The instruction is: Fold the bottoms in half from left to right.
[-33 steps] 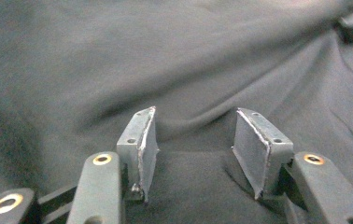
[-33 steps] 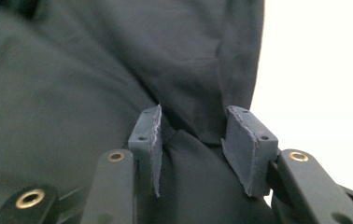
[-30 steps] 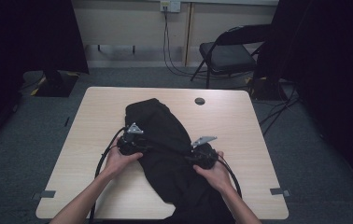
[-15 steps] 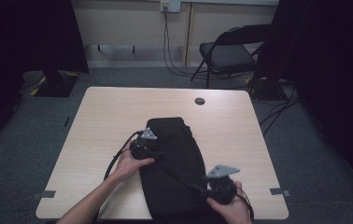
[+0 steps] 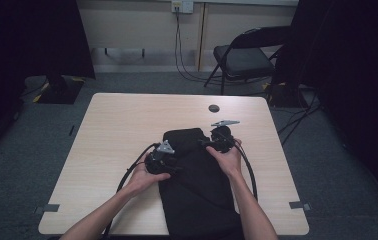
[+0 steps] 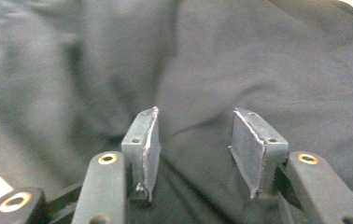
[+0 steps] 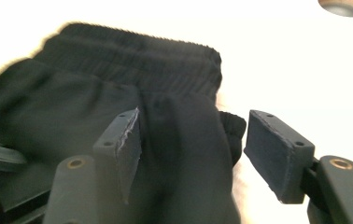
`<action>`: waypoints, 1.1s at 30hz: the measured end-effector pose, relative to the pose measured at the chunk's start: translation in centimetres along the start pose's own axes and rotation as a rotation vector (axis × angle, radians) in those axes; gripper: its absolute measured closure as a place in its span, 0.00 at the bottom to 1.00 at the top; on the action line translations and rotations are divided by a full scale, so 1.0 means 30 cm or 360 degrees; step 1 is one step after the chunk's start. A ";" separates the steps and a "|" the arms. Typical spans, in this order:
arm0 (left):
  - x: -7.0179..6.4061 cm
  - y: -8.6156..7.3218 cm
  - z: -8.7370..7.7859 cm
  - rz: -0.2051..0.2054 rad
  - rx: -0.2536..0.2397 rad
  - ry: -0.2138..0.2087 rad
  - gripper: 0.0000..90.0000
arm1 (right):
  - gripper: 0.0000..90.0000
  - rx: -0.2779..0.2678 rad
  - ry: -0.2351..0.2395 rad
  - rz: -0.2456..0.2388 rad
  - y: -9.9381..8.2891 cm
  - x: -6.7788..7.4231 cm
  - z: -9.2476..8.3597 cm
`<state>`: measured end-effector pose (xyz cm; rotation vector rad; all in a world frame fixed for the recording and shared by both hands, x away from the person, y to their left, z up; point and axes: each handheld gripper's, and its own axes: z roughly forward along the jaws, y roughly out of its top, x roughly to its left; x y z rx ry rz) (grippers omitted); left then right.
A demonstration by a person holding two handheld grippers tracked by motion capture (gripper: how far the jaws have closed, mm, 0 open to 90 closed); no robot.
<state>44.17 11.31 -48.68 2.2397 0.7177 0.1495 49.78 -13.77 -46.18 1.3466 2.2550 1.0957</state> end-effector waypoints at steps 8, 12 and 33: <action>0.096 -0.005 -0.130 -0.0186 -0.0211 0.0121 0.58 | 0.35 0.0095 -0.0064 -0.0022 -0.024 -0.021 0.057; 0.149 -0.037 -0.111 -0.0314 -0.0154 0.0163 0.51 | 0.38 0.0114 -0.0064 -0.0032 -0.045 -0.005 0.061; 0.147 -0.036 -0.017 -0.0395 -0.0171 0.0074 0.44 | 0.78 0.0084 0.0104 -0.0016 -0.095 0.026 0.046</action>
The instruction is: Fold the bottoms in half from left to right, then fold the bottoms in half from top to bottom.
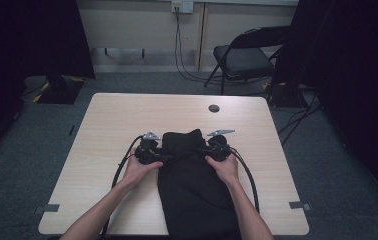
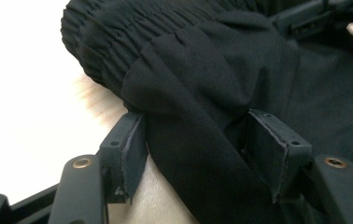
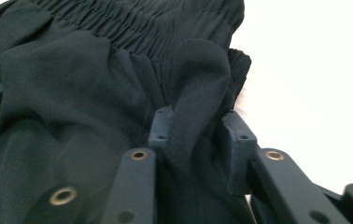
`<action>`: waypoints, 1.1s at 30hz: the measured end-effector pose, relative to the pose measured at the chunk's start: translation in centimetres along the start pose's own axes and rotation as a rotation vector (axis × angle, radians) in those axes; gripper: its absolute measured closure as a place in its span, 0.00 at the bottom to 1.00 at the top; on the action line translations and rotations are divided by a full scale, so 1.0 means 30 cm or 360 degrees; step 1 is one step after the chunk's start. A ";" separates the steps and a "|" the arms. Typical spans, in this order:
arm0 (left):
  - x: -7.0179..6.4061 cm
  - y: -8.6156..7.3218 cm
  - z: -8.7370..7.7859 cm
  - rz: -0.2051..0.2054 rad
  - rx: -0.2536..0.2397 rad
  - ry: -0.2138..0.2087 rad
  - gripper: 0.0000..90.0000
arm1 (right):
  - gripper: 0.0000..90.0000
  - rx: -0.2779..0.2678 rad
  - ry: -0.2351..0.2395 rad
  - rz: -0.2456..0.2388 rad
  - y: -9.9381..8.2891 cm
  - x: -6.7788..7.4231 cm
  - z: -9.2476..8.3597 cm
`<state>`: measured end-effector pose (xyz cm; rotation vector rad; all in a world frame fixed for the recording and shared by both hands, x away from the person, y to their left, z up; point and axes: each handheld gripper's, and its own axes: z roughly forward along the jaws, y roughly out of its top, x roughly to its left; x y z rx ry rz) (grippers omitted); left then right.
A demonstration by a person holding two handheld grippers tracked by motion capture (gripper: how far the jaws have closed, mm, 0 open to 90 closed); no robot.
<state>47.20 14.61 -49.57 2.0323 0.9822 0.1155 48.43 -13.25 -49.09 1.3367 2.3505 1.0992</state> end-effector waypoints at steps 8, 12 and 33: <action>0.015 -0.008 0.002 -0.0041 -0.0022 -0.0069 0.67 | 0.86 -0.0015 0.0106 0.0039 -0.013 -0.010 -0.025; 0.003 -0.004 0.009 -0.0035 -0.0023 -0.0047 0.88 | 0.87 -0.0031 0.0089 0.0006 0.005 0.002 -0.042; -0.016 0.197 -0.173 0.0058 -0.0305 0.0033 0.94 | 0.88 -0.0385 0.0112 -0.0130 0.254 0.088 -0.275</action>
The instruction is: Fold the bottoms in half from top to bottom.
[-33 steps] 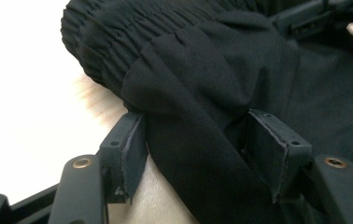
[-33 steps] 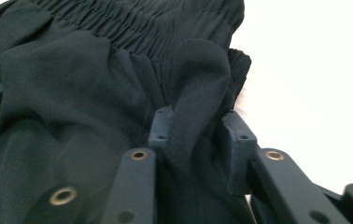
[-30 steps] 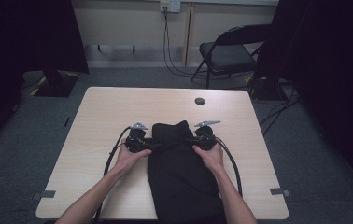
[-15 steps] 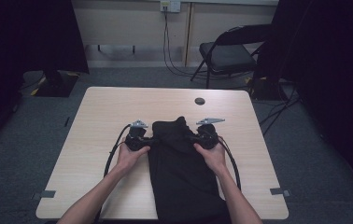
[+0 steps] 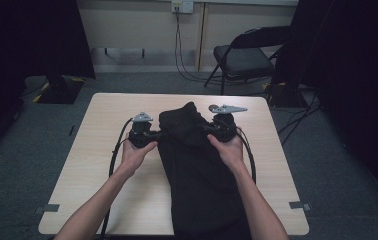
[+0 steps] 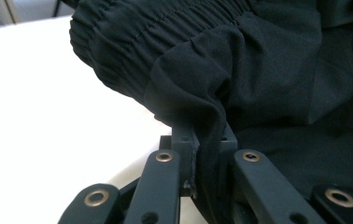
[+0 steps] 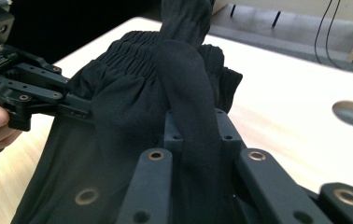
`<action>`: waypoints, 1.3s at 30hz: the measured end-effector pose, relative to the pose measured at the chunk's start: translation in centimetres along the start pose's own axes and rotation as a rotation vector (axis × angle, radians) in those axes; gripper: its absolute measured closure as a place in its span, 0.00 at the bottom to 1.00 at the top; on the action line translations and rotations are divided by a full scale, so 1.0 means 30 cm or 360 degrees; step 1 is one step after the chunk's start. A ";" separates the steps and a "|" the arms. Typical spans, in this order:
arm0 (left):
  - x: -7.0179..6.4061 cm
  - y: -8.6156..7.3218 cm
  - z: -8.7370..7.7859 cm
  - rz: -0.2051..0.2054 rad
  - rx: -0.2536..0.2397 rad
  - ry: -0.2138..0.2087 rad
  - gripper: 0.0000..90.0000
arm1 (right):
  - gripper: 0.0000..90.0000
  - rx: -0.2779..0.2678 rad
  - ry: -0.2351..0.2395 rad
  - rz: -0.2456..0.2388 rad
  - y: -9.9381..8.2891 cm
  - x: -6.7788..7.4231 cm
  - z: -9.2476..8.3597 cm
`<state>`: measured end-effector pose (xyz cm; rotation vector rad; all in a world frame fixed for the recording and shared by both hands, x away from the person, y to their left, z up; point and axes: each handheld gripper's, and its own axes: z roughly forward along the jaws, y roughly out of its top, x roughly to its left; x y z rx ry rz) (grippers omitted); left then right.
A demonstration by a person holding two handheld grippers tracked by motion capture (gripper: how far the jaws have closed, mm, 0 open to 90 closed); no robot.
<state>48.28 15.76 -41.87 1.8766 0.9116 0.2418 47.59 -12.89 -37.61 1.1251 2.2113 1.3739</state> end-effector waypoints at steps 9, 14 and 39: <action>0.009 0.147 -0.077 0.0060 -0.0103 0.0062 0.94 | 0.88 -0.0105 -0.0014 -0.0060 0.158 0.022 -0.040; 0.026 0.266 -0.151 0.0106 -0.0173 0.0115 0.94 | 0.89 -0.0194 0.0004 -0.0076 0.274 0.035 -0.060; 0.015 0.778 -0.519 0.0261 -0.0598 0.0425 0.95 | 0.89 -0.0547 -0.0111 -0.0361 0.843 0.242 -0.209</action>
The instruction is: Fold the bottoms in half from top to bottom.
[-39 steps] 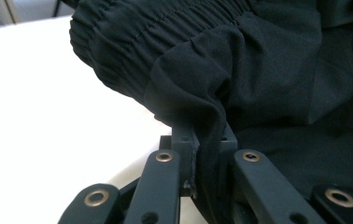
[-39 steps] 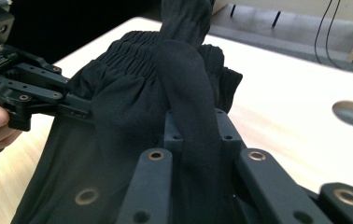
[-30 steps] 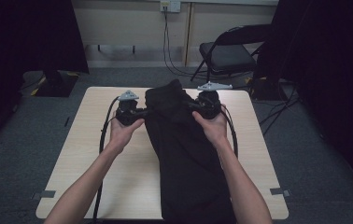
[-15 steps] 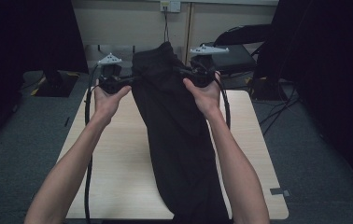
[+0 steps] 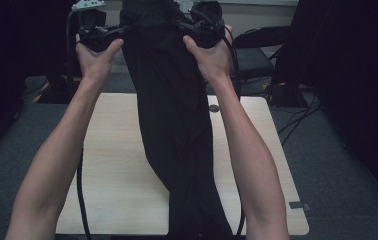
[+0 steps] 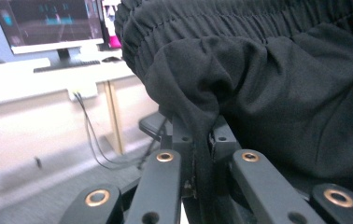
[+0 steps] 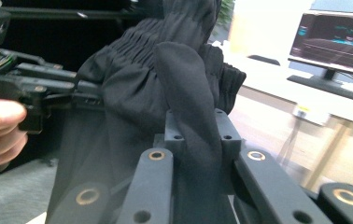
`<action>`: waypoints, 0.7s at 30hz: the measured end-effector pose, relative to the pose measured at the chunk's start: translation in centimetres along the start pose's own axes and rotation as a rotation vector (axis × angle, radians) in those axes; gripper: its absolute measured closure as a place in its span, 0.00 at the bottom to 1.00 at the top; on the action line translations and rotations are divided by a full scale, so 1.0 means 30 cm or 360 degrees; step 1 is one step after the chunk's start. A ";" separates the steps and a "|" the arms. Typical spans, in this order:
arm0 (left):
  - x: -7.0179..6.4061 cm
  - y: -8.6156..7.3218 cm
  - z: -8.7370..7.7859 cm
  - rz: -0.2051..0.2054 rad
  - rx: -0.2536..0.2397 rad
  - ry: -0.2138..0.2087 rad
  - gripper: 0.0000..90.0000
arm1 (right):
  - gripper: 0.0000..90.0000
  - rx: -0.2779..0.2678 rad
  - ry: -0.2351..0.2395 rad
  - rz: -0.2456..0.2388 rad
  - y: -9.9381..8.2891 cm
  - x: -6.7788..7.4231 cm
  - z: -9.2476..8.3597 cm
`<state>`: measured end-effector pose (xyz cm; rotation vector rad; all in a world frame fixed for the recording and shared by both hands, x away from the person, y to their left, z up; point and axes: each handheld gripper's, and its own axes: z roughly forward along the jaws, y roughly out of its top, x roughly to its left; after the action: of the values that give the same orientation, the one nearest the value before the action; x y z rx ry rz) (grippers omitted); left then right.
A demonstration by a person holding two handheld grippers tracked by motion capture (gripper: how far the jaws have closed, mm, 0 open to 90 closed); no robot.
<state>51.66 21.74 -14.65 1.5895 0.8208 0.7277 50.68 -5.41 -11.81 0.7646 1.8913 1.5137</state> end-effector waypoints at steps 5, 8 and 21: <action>-0.075 -0.093 -0.026 0.0101 0.0122 -0.0072 0.95 | 0.89 0.0044 0.0082 0.0046 -0.105 -0.001 -0.059; -0.134 -0.159 -0.040 0.0147 0.0188 -0.0135 0.95 | 0.89 0.0098 0.0094 0.0067 -0.201 0.003 -0.101; -0.371 -0.440 -0.217 0.0085 0.0409 -0.0572 0.94 | 0.89 0.0341 0.0233 0.0142 -0.519 0.095 -0.354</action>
<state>38.47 17.59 -26.86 1.9094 0.6250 0.3641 39.72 -12.98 -25.47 0.8635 2.1804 1.4708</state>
